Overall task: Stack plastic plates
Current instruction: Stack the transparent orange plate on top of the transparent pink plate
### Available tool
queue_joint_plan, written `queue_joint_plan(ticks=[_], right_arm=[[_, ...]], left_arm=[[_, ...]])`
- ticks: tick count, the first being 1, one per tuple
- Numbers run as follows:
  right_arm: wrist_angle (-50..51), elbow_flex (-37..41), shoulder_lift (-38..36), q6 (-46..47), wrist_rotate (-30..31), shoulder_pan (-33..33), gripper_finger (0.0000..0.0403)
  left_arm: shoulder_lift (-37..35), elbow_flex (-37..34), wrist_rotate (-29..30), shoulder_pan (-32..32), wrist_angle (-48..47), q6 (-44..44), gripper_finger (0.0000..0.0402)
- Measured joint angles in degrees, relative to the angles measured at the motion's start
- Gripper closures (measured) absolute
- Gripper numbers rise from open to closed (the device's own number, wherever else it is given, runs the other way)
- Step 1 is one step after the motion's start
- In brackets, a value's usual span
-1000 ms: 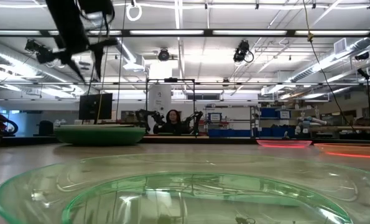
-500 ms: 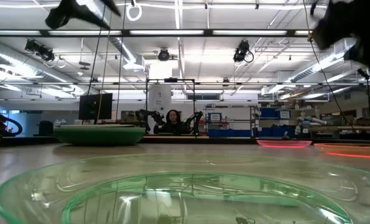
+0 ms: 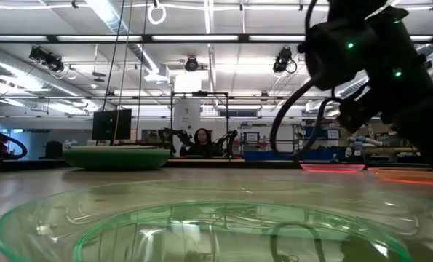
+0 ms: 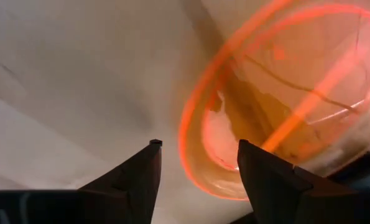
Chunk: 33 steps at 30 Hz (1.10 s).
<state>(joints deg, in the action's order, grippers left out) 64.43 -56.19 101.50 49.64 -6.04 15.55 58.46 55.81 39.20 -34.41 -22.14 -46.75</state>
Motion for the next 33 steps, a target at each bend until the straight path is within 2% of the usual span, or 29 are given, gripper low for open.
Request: queue_joint_plan(ticks=[7, 12, 15, 20, 25, 30, 33], right_arm=[[2.9, -7.0, 9.6, -0.5, -1.4, 0.4, 0.0193], [6.3, -9.5, 14.0, -3.0, -1.5, -0.5, 0.0221], [6.6, -9.5, 14.4, -4.4, -1.6, -1.4, 0.0248], [7.4, -9.3, 13.6, -9.3, -0.6, -2.0, 0.0283], [7.7, -8.9, 13.7, -15.0, -0.2, -2.2, 0.0292], [7.5, -7.9, 13.6, -17.3, -0.8, -2.4, 0.0294], [7.5, -7.8, 13.6, -17.2, -1.3, -2.7, 0.0310]], left_arm=[[0.0, 0.0, -0.1, 0.0, -3.6, 1.9, 0.0228], [-0.1, 0.0, -0.1, 0.0, -3.6, 5.6, 0.0228], [-0.4, 0.0, -0.4, 0.0, -4.2, 7.3, 0.0228], [-3.0, 0.7, -5.3, 0.2, -11.8, 7.6, 0.0228], [-7.5, 2.0, -5.9, -0.6, -18.9, 3.2, 0.0228], [-11.2, 2.4, -5.9, -2.8, -19.0, 2.4, 0.0228], [-11.8, 2.4, -5.9, -4.2, -18.7, 2.6, 0.0228]])
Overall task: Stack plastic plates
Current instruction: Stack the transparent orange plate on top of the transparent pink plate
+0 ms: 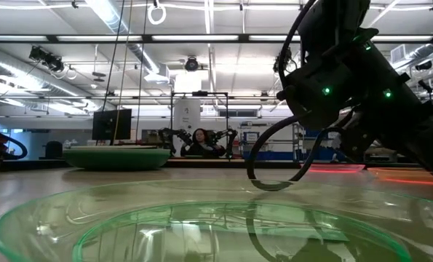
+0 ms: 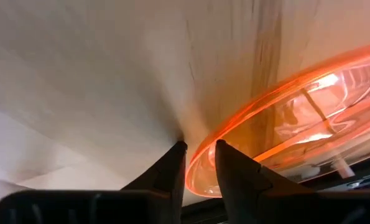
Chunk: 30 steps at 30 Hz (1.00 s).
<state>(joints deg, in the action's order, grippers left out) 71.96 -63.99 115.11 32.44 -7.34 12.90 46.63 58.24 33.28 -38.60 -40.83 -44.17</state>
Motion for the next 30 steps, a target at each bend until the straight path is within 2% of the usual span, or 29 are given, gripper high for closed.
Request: queue_joint_plan(ticks=[6, 9, 13, 18, 24, 27, 30], right_arm=[[2.6, -1.2, 0.0, -2.1, 0.6, 0.0, 0.0388], [7.4, -3.9, -2.5, -5.8, 2.8, 0.0, 0.0390], [13.0, -8.2, -7.9, -9.7, 10.8, -2.0, 0.0395], [15.5, -9.2, -15.1, -14.0, 21.9, -8.7, 0.0395], [16.9, -7.9, -20.5, -23.3, 32.2, -20.5, 0.0396], [11.4, -7.2, -22.3, -31.8, 33.7, -25.7, 0.0396], [4.0, -5.8, -23.6, -41.8, 31.7, -29.8, 0.0396]], left_arm=[[0.2, 0.0, 0.0, -2.0, 3.8, 1.7, 0.0228], [0.2, 0.0, 0.1, -2.9, 6.1, 1.8, 0.0228], [0.2, 0.0, 0.1, -3.8, 6.2, 2.0, 0.0228], [0.2, 0.0, 4.0, -3.7, 5.0, 2.0, 0.0228], [0.2, 0.0, 4.5, -3.7, 6.1, 1.3, 0.0228], [0.2, 0.0, 4.5, -3.7, 8.7, 1.4, 0.0228], [0.2, 0.0, 4.5, -3.7, 12.2, 1.8, 0.0228]])
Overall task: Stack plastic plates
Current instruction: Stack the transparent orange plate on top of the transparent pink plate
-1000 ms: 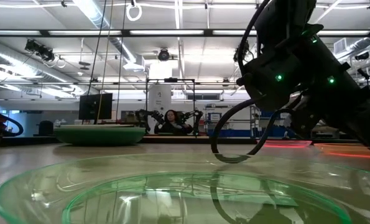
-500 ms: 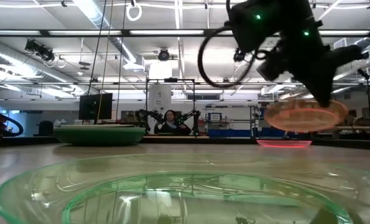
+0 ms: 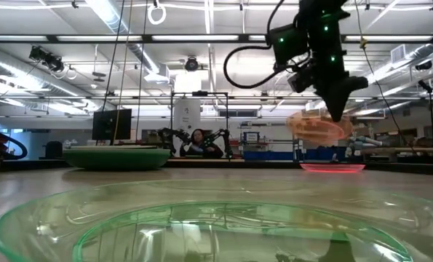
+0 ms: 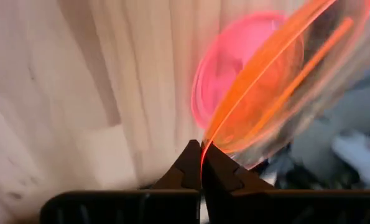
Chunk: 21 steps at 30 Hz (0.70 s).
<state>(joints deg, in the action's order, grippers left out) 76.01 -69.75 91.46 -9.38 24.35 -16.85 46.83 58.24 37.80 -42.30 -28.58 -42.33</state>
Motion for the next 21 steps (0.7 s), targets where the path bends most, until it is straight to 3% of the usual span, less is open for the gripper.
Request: queue_joint_plan(ticks=[6, 11, 21], right_arm=[[-6.9, 6.4, -0.4, -14.4, -2.4, -6.0, 0.0396], [-16.6, 14.1, -0.4, -21.6, 3.7, -10.2, 0.0396], [-27.3, 22.8, -0.4, -27.3, 6.1, -13.4, 0.0381]], left_arm=[[0.9, 0.0, -0.1, -0.9, 13.9, 5.5, 0.0228], [2.9, 0.0, -2.5, -3.2, 17.9, 12.6, 0.0228], [4.6, 0.0, -4.7, -3.7, 0.4, -11.8, 0.0228]])
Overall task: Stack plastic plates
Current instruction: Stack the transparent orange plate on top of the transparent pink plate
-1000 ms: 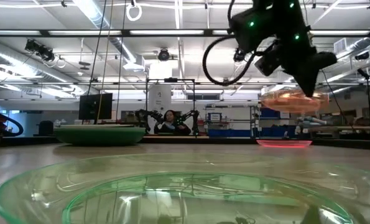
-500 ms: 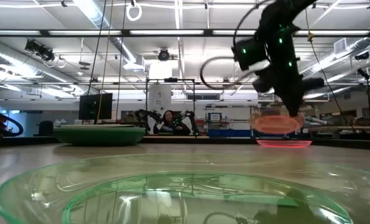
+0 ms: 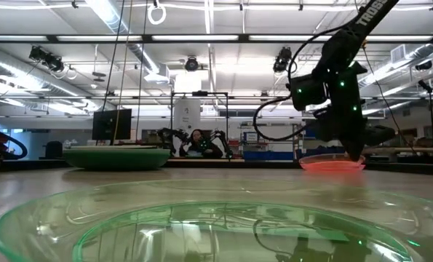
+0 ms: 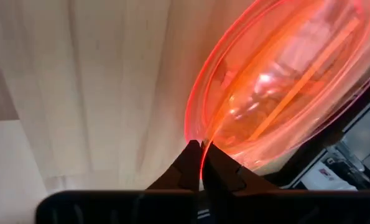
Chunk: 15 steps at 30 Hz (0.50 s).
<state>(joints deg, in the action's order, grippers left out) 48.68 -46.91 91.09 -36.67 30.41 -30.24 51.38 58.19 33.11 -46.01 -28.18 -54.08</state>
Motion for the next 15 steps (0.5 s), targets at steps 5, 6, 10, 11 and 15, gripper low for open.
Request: queue_joint_plan(ticks=[5, 6, 10, 11, 15], right_arm=[[1.0, -0.5, 0.0, 0.4, 0.5, 0.0, 0.0317], [1.0, -0.9, 0.0, 0.8, 1.2, 0.0, 0.0302], [4.6, -3.5, 0.0, 4.3, 2.5, 0.5, 0.0255], [6.1, -4.4, 0.0, 5.6, 1.8, 1.0, 0.0247], [10.9, -7.6, -1.2, 11.0, -1.3, 5.4, 0.0234]], left_arm=[[0.0, 0.0, -1.1, -1.2, -6.9, -10.7, 0.0228], [0.0, 0.0, -1.0, -1.5, -7.5, -11.7, 0.0228], [0.6, -0.1, 1.0, -2.2, -7.8, -12.8, 0.0228], [1.2, -0.1, 1.3, -2.3, -7.9, -12.8, 0.0228], [5.0, -0.2, 1.0, -3.5, -7.9, -14.0, 0.0228]])
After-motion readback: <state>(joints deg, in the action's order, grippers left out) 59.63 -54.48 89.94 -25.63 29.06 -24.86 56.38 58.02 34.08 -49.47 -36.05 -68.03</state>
